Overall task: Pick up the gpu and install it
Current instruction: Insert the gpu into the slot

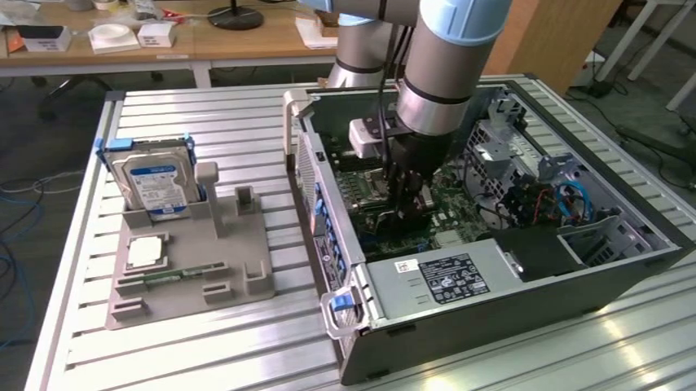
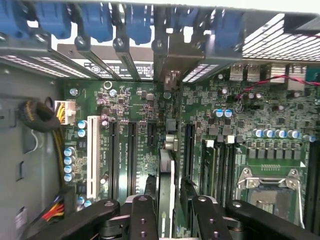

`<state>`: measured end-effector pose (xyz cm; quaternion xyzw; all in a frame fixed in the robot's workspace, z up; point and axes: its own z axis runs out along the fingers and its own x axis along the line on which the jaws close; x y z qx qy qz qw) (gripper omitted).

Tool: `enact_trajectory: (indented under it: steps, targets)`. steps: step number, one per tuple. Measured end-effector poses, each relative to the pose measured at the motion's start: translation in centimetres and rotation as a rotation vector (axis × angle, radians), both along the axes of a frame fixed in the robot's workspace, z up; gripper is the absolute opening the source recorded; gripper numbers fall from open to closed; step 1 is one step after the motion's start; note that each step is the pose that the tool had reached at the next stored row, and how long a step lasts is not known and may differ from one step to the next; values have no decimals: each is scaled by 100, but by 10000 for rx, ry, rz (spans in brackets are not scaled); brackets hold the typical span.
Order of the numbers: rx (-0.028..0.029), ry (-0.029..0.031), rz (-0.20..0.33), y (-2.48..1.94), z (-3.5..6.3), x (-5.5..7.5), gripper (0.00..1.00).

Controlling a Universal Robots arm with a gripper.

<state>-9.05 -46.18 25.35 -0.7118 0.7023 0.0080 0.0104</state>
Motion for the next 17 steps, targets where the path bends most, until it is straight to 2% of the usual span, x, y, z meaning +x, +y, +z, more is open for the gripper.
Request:
enact_trajectory:
  steps: [5, 9, 11, 12, 14, 17]
  targets:
    - [0, -3, 0, 0, 118, 0, 34]
    - [5, -4, -1, 0, 127, 0, 32]
    - [1, -2, 0, 0, 129, 0, 20]
    - [2, -2, 0, 0, 129, 0, 20]
    - [3, -2, 0, 0, 129, 0, 10]
    - [1, -2, 0, 0, 131, 0, 10]
